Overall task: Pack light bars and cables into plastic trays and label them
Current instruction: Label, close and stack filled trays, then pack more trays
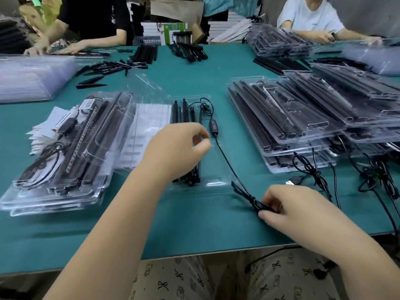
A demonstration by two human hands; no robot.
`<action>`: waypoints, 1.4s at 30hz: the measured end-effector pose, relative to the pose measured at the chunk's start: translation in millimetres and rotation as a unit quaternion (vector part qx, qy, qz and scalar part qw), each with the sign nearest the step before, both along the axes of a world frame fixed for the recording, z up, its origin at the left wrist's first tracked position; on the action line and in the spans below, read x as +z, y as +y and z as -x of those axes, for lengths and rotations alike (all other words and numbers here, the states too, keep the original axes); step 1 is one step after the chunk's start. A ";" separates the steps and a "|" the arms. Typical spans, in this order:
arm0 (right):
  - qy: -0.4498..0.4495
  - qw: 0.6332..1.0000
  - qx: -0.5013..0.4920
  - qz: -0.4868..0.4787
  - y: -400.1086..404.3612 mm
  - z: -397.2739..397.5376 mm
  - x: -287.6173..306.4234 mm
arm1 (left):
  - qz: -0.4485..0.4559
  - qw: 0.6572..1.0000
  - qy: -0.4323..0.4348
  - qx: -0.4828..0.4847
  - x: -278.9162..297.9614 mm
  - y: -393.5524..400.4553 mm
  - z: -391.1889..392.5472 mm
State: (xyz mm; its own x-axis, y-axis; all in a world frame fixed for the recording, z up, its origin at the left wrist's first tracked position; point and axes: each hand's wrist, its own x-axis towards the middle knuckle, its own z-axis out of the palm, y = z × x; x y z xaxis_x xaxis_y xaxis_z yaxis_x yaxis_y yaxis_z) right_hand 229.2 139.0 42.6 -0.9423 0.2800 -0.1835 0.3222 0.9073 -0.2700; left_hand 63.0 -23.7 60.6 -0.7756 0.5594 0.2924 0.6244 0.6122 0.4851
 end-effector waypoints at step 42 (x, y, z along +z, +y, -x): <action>0.174 0.883 -0.207 0.384 4.8 119.4 -10.8 | -0.221 0.921 0.194 0.255 -27.2 -46.7 -47.6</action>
